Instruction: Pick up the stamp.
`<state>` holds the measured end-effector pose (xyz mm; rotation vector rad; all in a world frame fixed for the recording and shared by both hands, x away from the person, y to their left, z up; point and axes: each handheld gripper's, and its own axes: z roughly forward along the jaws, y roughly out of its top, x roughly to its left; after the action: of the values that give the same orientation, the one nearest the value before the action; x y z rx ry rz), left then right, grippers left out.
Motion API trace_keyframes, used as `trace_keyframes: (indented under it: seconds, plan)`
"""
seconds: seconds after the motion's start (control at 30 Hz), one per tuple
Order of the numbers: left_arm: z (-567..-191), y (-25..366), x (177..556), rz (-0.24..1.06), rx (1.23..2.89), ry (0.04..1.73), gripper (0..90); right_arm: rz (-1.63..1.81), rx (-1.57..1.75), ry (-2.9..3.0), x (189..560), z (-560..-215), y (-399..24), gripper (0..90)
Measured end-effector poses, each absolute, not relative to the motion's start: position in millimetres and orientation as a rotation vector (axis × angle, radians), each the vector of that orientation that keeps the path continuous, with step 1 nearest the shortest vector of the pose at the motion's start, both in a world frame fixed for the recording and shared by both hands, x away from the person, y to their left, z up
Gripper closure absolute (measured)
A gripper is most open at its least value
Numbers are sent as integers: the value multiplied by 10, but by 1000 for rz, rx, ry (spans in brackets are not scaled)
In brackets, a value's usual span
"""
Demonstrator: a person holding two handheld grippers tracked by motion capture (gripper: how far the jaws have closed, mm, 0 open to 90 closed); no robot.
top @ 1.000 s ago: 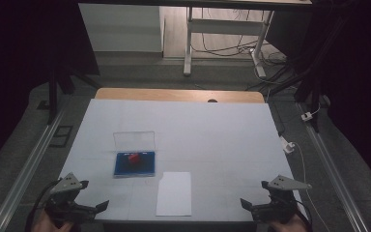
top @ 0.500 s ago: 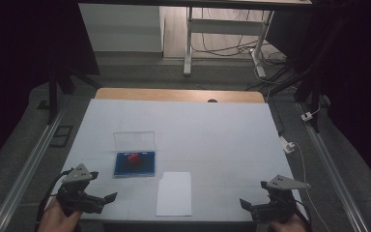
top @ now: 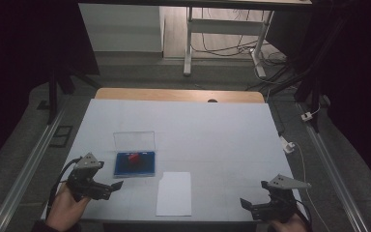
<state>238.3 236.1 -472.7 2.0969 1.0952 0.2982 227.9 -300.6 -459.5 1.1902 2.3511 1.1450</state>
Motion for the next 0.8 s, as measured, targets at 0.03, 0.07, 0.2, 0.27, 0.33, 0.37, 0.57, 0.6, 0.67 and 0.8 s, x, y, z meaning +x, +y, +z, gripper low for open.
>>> trace_keyframes:
  seconds: [0.03, 0.07, 0.2, 0.27, 0.33, 0.37, 0.57, 0.6, 0.67, 0.8]
  plan:
    - [-4725, 2355, 2405, 299, 2098, 1100, 0, 1143, 1189, 2353, 2280, -4595, -3005, 0]
    - [-4725, 2348, 2428, 302, 2101, 1102, 0, 1140, 1187, 2355, 2280, -4595, -3003, 0]
    - [-4735, 2320, 2534, 331, 2116, 1118, 0, 1133, 1185, 2361, 2281, -4596, -2998, 0]
    - [-4743, 2305, 2591, 328, 2114, 1127, 0, 1133, 1185, 2364, 2284, -4597, -2998, 0]
    - [-4752, 2288, 2644, 342, 2124, 1128, 0, 1134, 1188, 2364, 2286, -4600, -2995, 0]
    - [-4755, 2281, 2669, 347, 2129, 1123, 0, 1134, 1188, 2365, 2287, -4600, -2996, 0]
    - [-4774, 2238, 2827, 336, 2136, 1091, 0, 1137, 1186, 2368, 2286, -4600, -2997, 0]
    - [-4776, 2231, 2852, 326, 2139, 1079, 0, 1137, 1185, 2369, 2287, -4600, -2996, 0]
    - [-4779, 2219, 2899, 315, 2139, 1054, 0, 1136, 1184, 2370, 2287, -4601, -2996, 0]
    - [-4798, 2191, 2990, 299, 2150, 1029, 0, 1138, 1182, 2371, 2287, -4601, -2997, 0]
